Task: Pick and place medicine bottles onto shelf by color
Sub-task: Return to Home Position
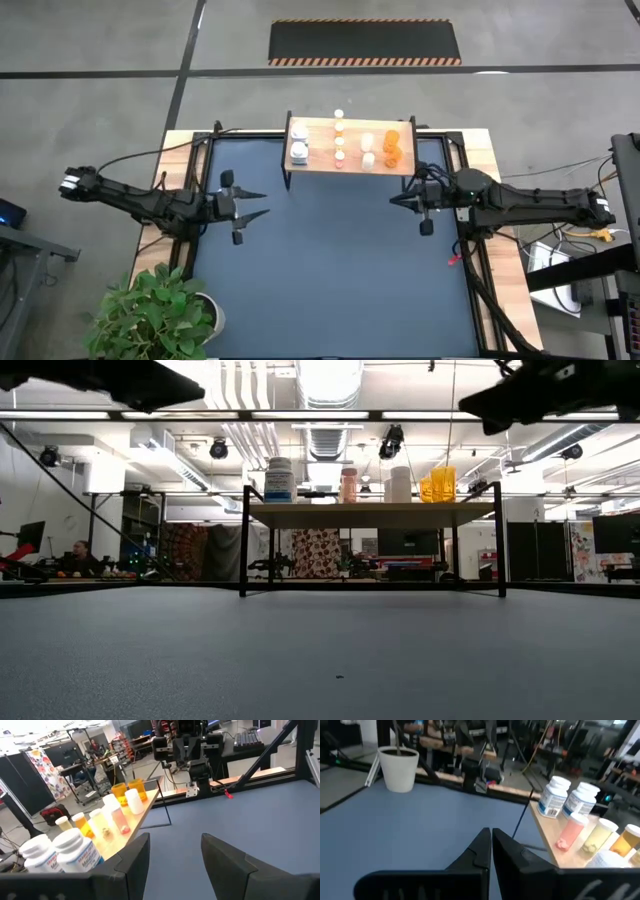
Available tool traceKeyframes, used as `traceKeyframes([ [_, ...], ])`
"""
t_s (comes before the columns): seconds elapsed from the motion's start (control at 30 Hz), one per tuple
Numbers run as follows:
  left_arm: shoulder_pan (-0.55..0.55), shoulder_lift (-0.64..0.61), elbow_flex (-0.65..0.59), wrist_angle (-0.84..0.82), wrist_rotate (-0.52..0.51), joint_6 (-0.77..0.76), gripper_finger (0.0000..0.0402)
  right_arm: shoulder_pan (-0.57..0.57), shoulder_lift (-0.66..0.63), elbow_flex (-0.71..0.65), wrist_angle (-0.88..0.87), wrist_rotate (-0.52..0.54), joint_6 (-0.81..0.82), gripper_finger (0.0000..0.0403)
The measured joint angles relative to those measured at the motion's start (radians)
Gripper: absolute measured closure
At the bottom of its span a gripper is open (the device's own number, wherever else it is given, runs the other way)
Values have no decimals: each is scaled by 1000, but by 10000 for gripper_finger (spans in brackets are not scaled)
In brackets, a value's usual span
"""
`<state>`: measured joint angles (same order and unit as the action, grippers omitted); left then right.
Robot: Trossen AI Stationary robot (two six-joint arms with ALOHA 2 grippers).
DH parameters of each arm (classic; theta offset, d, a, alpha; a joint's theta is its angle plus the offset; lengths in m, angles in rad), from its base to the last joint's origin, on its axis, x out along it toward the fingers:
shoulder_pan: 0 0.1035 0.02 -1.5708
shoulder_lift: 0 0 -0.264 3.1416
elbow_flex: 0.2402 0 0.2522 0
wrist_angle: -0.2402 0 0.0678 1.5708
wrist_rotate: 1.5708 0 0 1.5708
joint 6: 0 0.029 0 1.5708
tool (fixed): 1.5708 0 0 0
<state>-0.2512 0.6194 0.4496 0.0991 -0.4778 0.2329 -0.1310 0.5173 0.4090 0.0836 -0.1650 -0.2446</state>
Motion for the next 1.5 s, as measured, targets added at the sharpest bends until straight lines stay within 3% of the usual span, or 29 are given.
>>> traceKeyframes([
  [0.73, 1, -302, -235, 115, 1, -20, 240, 0, -516, -288, 16, -2, -18, 394],
  [1.2, 1, -494, -437, 245, 0, -19, 240, 0, -511, -397, 60, -53, -35, 394],
  [1.5, 1, -508, -441, 199, 1, -116, 240, 0, -506, -397, 21, -47, -28, 394],
])
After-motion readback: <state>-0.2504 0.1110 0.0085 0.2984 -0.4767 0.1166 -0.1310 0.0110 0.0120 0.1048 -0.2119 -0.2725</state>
